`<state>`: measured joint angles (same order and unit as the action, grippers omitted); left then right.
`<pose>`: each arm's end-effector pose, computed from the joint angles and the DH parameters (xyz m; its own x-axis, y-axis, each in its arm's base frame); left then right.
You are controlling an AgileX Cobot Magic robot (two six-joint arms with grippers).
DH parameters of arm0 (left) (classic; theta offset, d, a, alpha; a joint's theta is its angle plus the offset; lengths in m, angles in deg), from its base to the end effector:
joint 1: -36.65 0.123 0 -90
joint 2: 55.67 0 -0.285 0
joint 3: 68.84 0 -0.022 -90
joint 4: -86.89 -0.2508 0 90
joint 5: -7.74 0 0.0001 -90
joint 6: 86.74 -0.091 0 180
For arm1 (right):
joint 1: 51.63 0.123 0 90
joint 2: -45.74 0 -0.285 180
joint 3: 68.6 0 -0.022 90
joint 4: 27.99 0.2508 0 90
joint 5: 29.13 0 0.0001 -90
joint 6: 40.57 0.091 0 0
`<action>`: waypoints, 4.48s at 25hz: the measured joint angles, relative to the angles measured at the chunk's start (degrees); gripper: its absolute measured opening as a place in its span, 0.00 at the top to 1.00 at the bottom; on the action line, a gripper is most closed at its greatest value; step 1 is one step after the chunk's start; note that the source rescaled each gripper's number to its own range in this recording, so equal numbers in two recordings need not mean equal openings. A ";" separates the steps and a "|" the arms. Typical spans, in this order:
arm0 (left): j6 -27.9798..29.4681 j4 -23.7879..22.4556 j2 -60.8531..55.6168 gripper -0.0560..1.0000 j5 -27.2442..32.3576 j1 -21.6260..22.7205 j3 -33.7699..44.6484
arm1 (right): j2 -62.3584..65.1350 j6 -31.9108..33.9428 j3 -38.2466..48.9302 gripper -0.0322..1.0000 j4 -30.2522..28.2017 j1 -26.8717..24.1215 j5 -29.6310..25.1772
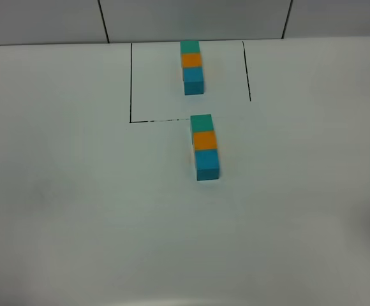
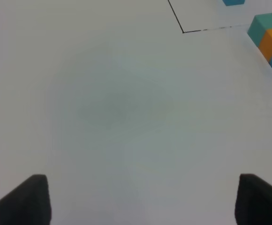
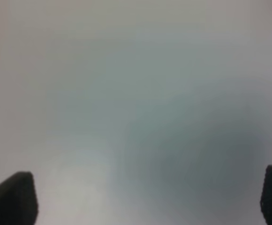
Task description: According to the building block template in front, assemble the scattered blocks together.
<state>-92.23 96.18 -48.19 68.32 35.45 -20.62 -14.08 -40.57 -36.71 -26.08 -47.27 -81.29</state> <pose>-0.0071 -0.0127 0.2801 -0.4352 0.0246 -0.9000 0.1540 0.9869 -0.0475 0.1610 0.0147 0.3104 -0.8069 -0.0410 -0.5893 -0.0750 0.9966 0.0333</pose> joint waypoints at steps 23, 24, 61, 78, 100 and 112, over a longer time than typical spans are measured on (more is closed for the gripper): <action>0.00 0.00 0.00 0.20 0.00 0.00 0.00 | 48.55 5.83 15.93 0.07 -4.42 0.00 -11.51; 0.00 0.00 0.00 0.20 0.00 0.00 0.00 | 50.43 5.83 16.40 0.07 -4.42 0.00 -10.53; 0.00 0.00 0.00 0.20 -0.11 0.00 0.00 | 52.43 5.83 17.24 0.26 -4.36 -0.98 -8.99; 0.00 0.00 0.00 0.20 -0.11 0.00 0.00 | 52.43 5.83 17.25 0.26 -4.36 -2.75 -8.99; 0.01 0.00 0.00 0.20 -0.11 0.00 0.00 | 52.43 2.31 17.25 0.27 -1.56 -2.75 -8.81; 0.01 0.00 0.00 0.20 -0.11 0.00 0.00 | 52.43 2.31 17.25 0.27 -1.56 -2.75 -8.81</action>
<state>-92.22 96.18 -48.19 68.21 35.45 -20.62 38.35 -38.26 -19.46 -27.64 -50.01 -90.11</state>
